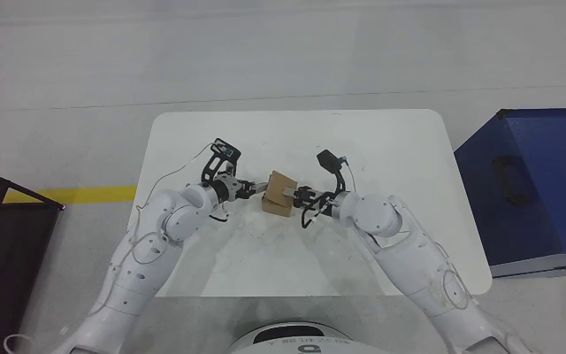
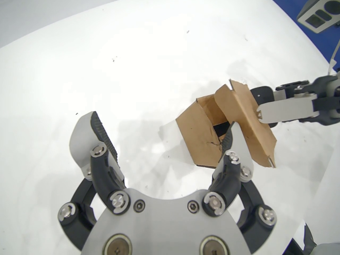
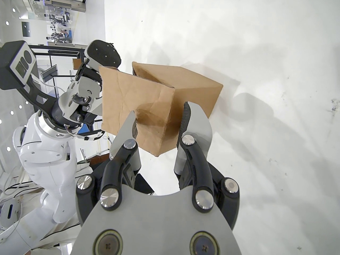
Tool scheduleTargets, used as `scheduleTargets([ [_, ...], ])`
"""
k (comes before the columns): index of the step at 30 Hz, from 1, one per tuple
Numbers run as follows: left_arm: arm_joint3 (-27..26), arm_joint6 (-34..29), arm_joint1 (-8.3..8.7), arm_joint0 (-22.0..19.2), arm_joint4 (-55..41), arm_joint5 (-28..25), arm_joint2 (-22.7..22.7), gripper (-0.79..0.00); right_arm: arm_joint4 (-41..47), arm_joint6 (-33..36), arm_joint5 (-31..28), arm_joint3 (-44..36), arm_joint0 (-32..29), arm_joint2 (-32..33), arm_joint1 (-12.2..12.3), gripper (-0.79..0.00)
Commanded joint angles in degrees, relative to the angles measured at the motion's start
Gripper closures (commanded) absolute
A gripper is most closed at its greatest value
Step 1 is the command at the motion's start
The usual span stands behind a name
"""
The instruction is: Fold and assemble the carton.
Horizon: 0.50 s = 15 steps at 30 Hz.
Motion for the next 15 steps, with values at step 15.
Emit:
scheduleTargets([
  [15,-0.81,-4.32,0.23,-0.32,2.33,1.50,0.15,-0.785,-1.36,0.95,1.23,0.85,1.26,-0.93,0.02,-0.240],
])
